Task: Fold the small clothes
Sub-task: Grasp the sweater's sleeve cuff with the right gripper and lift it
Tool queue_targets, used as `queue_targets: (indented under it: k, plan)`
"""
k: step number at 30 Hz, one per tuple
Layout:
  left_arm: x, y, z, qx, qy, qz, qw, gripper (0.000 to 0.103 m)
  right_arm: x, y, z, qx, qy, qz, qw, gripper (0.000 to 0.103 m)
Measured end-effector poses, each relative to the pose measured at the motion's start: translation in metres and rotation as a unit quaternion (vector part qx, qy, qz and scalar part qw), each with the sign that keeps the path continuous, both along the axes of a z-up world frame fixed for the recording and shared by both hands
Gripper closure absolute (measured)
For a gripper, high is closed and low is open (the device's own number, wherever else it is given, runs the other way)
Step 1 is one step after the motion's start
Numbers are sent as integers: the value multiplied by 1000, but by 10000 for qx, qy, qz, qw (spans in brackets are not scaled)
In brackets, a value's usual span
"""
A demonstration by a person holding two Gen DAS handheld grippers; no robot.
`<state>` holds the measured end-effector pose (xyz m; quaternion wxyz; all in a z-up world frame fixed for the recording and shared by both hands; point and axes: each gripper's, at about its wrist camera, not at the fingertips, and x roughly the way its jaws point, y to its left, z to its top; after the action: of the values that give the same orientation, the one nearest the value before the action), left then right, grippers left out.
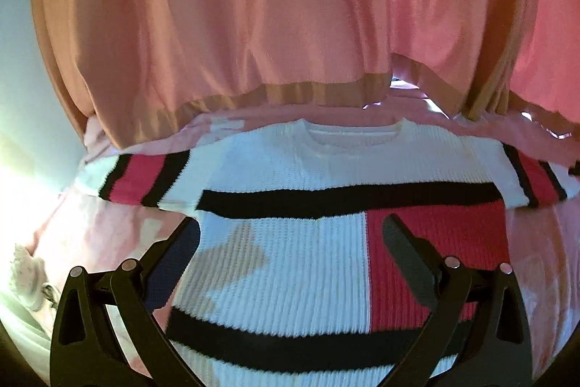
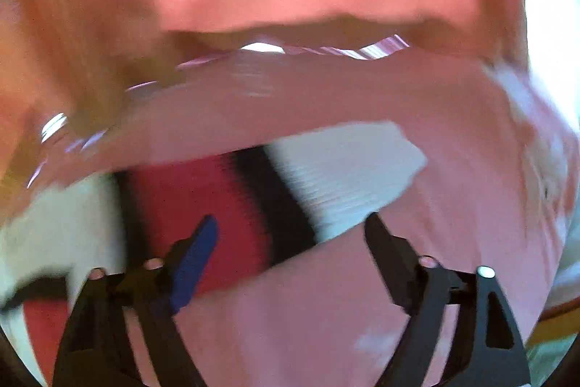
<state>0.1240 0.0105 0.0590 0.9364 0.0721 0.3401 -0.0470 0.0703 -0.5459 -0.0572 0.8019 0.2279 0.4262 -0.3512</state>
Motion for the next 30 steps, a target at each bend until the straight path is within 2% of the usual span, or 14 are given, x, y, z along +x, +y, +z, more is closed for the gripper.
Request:
queue_targets:
  k: [3, 5, 6, 7, 10, 13, 17, 19, 20, 22, 24, 25, 26, 30]
  plan:
    - [8, 1, -13, 111, 120, -32, 9999, 5, 4, -39, -29, 151, 149, -381, 9990, 35]
    - [12, 3, -18, 155, 155, -18, 9998, 5, 11, -51, -45, 108, 291, -434, 9986, 40]
    - [14, 3, -20, 129, 203, 3, 9997, 5, 11, -51, -46, 19, 218, -439, 9988, 40]
    - [17, 4, -21, 60, 283, 0, 9996, 5, 12, -50, -46, -124, 143, -438, 9989, 46]
    - [21, 7, -24, -127, 484, -22, 9987, 5, 23, -40, -38, -430, 126, -211, 9988, 97]
    - [22, 9, -25, -102, 505, -14, 9987, 5, 38, -20, -6, -539, -467, 173, 9973, 98]
    - [20, 17, -21, -133, 444, 41, 9989, 5, 72, 63, 60, -535, -1318, 1342, 9807, 98]
    - [20, 23, -19, -175, 426, 99, 9989, 5, 91, 116, 83, -375, -1611, 2024, 9652, 98]
    - [20, 25, -18, -194, 416, 126, 9989, 5, 109, 160, 96, -296, -1744, 2530, 9512, 98]
    - [21, 32, -16, -236, 374, 205, 9988, 5, 131, 212, 105, -171, -1820, 3084, 9335, 98]
    - [21, 40, -13, -245, 290, 290, 9989, 5, 157, 286, 103, 42, -1819, 3715, 9104, 98]
    - [22, 44, -12, -243, 253, 327, 9988, 5, 168, 308, 101, 69, -1775, 3869, 9048, 98]
    - [22, 48, -10, -266, 219, 366, 9987, 5, 182, 349, 89, 120, -1641, 4168, 8940, 98]
    - [31, 67, -10, -390, 231, 503, 9977, 5, 215, 438, 37, 429, -1179, 4757, 8706, 96]
